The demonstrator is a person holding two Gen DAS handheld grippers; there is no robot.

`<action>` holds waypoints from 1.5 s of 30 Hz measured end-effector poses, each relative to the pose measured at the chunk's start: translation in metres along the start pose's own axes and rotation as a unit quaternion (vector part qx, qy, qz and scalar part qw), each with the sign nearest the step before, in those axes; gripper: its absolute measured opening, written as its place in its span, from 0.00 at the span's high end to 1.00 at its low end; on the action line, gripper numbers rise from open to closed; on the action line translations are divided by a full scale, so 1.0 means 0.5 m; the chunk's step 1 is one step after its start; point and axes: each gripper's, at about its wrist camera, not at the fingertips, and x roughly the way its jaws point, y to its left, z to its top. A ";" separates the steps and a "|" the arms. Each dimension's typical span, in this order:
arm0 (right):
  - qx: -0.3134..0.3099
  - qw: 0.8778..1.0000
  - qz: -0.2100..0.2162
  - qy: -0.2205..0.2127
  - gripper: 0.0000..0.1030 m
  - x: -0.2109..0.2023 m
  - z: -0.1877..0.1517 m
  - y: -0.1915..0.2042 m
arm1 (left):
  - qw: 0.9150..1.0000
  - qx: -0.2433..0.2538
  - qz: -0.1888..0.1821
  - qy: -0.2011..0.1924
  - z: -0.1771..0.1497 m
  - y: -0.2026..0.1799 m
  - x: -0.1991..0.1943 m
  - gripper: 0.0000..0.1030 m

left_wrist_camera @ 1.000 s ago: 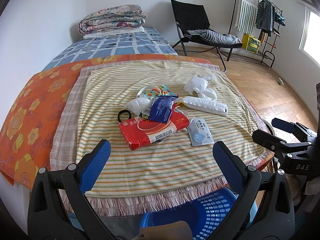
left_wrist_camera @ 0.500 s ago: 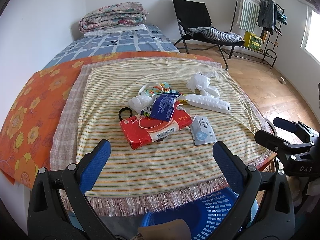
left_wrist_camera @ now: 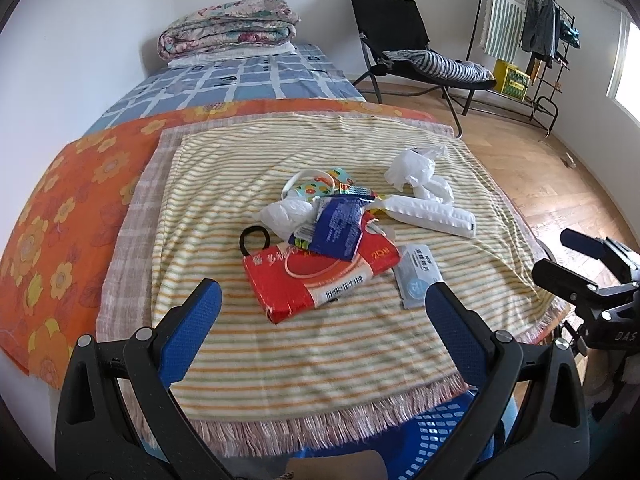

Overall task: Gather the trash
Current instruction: 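Reach the left tool to the blue snack wrapper while the right tool reaches the white tube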

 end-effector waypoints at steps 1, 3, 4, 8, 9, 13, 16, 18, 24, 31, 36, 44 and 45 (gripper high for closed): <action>-0.003 1.000 0.002 0.003 0.01 0.003 0.003 -0.002 | 1.000 0.001 -0.001 0.001 0.003 0.000 0.004 0.00; 0.000 1.000 0.011 0.010 0.01 0.013 0.010 -0.010 | 1.000 -0.002 -0.009 0.007 0.010 0.001 0.015 0.00; 0.006 1.000 0.017 0.015 0.01 0.018 0.014 -0.017 | 1.000 -0.005 -0.015 0.011 0.013 0.003 0.020 0.00; 0.020 0.999 0.036 0.027 0.02 0.048 0.036 -0.041 | 0.999 -0.016 -0.033 0.023 0.023 0.006 0.041 0.02; 0.019 0.999 0.038 0.028 0.02 0.054 0.040 -0.045 | 0.999 -0.018 -0.039 0.027 0.027 0.006 0.048 0.03; 0.020 0.997 0.057 0.045 0.06 0.093 0.059 -0.065 | 0.998 -0.022 -0.048 0.038 0.044 0.002 0.075 0.10; 0.021 0.996 0.066 0.057 0.06 0.126 0.074 -0.078 | 0.997 -0.033 -0.055 0.050 0.058 0.007 0.105 0.13; 0.031 0.995 0.065 0.063 0.06 0.149 0.086 -0.090 | 0.996 -0.043 -0.058 0.059 0.066 0.012 0.126 0.19; 0.075 0.992 0.069 0.070 0.02 0.184 0.120 -0.120 | 0.994 -0.053 -0.064 0.066 0.097 0.016 0.172 0.19; 0.081 0.987 0.112 0.086 0.09 0.230 0.140 -0.123 | 0.989 -0.081 -0.088 0.090 0.113 0.023 0.222 0.27; 0.095 0.982 0.121 0.107 0.17 0.274 0.141 -0.134 | 0.986 -0.106 -0.090 0.097 0.122 0.040 0.246 0.27; 0.114 0.980 0.109 0.120 0.21 0.323 0.142 -0.156 | 0.981 -0.119 -0.097 0.118 0.117 0.045 0.285 0.27; 0.119 0.979 0.111 0.121 0.21 0.326 0.141 -0.158 | 0.982 -0.114 -0.095 0.120 0.114 0.039 0.286 0.29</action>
